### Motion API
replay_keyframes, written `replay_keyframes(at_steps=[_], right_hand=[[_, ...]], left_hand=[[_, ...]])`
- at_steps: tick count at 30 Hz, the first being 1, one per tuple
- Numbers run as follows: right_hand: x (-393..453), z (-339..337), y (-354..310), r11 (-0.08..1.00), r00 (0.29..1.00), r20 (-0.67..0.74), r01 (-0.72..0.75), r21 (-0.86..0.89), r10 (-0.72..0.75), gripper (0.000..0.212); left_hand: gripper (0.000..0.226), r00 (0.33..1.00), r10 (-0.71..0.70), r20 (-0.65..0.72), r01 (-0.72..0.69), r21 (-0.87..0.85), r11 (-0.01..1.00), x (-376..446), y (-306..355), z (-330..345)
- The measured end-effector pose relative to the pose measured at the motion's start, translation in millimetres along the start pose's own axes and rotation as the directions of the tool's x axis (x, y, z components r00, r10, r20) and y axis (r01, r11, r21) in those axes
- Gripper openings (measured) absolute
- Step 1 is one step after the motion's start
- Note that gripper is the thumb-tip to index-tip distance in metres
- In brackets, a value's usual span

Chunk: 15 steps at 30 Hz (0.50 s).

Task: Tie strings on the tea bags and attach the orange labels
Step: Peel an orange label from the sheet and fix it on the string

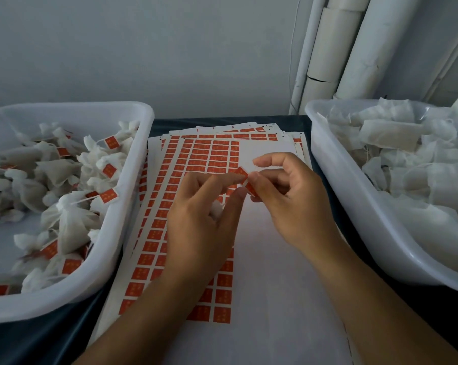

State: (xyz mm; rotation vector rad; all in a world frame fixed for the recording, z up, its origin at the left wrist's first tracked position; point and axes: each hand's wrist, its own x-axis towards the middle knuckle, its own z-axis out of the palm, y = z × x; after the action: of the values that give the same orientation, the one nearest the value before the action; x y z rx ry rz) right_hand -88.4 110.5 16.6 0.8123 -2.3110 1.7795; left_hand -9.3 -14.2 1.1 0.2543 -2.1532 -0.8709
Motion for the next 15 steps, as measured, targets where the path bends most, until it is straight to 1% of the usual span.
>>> replay_keyframes(at_steps=[4,7,12,15], right_hand=[[-2.5,0.9,-2.6,1.0,1.0,-0.005,0.007,0.014,-0.007,0.019],[-3.2,1.0,-3.0,1.0,1.0,0.012,0.015,-0.015,-0.015,0.021],[-3.4,-1.4,-3.2,0.995,0.998,0.047,0.052,-0.086,-0.048,0.024],[-3.9,-1.9,-3.9,0.993,0.997,0.052,0.059,-0.106,-0.053,0.026]], left_hand=[[0.045,0.999,-0.041,-0.019,0.041,0.006,0.999,2.2,0.8,-0.9],[0.042,0.996,-0.079,-0.035,0.079,-0.005,0.997,2.9,0.7,-2.1],[0.03,0.998,-0.056,-0.042,0.056,0.008,0.998,4.0,-0.6,-3.3],[0.027,0.999,-0.028,-0.03,0.03,0.068,0.997,5.4,-1.8,-3.8]])
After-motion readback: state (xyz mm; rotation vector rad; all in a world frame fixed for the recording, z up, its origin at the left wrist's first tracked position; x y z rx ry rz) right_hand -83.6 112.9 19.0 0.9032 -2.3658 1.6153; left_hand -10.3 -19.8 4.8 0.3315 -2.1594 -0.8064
